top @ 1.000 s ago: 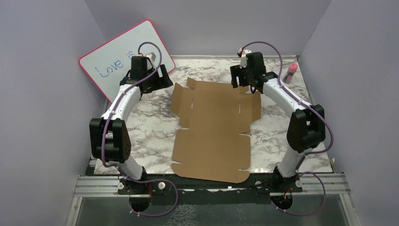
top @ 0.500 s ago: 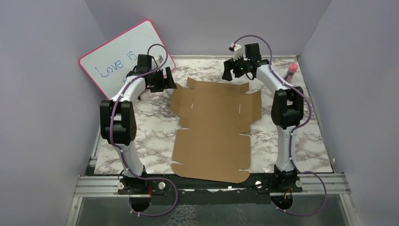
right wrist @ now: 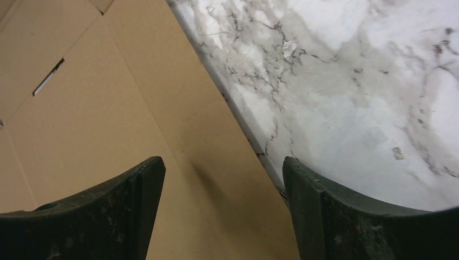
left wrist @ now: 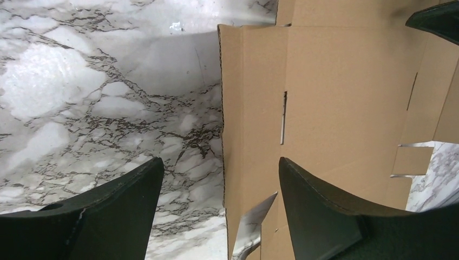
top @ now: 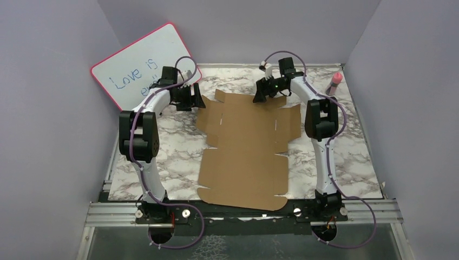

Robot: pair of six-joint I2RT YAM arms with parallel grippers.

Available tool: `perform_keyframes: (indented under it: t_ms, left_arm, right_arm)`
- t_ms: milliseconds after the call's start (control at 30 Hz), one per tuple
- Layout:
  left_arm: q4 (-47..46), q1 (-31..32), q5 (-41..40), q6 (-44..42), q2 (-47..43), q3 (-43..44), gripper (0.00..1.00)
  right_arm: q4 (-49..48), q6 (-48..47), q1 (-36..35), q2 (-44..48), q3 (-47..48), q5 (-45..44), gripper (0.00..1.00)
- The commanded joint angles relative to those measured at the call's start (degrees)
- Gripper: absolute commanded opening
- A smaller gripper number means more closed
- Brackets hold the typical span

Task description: Fold the paper box

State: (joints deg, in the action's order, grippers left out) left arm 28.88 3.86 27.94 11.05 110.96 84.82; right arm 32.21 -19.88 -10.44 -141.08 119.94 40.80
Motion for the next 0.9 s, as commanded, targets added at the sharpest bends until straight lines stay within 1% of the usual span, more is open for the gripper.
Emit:
perform_keyframes:
  t_ms: [0, 133, 233, 367, 533, 567, 667, 800, 867]
  left_arm:
    - [0.03, 1.07, 2.50, -1.32, 1.34, 0.13, 0.78]
    - [0.10, 1.61, 2.90, -1.62, 2.03, -0.29, 0.76]
    - [0.03, 1.79, 3.16, -1.71, 2.33, -0.80, 0.74]
    - [-0.17, 2.02, 3.35, -2.12, 2.33, -1.53, 0.70]
    - [-0.34, 2.08, 4.23, -2.18, 2.57, -1.87, 0.57]
    - [-0.35, 1.99, 4.49, -2.17, 2.67, -1.85, 0.54]
    - [-0.46, 2.09, 4.58, -2.15, 2.58, -1.94, 0.44]
    - [-0.58, 2.04, 4.40, -2.24, 2.27, -2.11, 0.34]
    - [-0.57, 2.11, 4.48, -2.17, 2.08, -2.11, 0.29]
  right_arm:
    - [3.34, -2.44, -0.29, -2.40, 2.51, 5.05, 0.83]
    - [6.00, -4.04, -0.31, -3.95, 3.99, 7.46, 0.77]
    - [7.21, -4.67, -0.29, -5.11, 5.28, 7.52, 0.66]
    - [8.00, -5.61, -0.31, -5.68, 5.75, 7.29, 0.56]
    - [8.47, -8.62, -0.29, -4.37, 5.07, 9.76, 0.48]
    - [8.14, -8.83, -0.29, -4.00, 4.93, 10.04, 0.44]
    - [7.63, -9.73, -0.29, -2.92, 4.73, 10.88, 0.28]
    - [8.50, -11.65, -0.29, -1.63, 4.39, 12.24, 0.17]
    - [9.38, -13.49, -0.41, -0.85, 4.01, 13.17, 0.09]
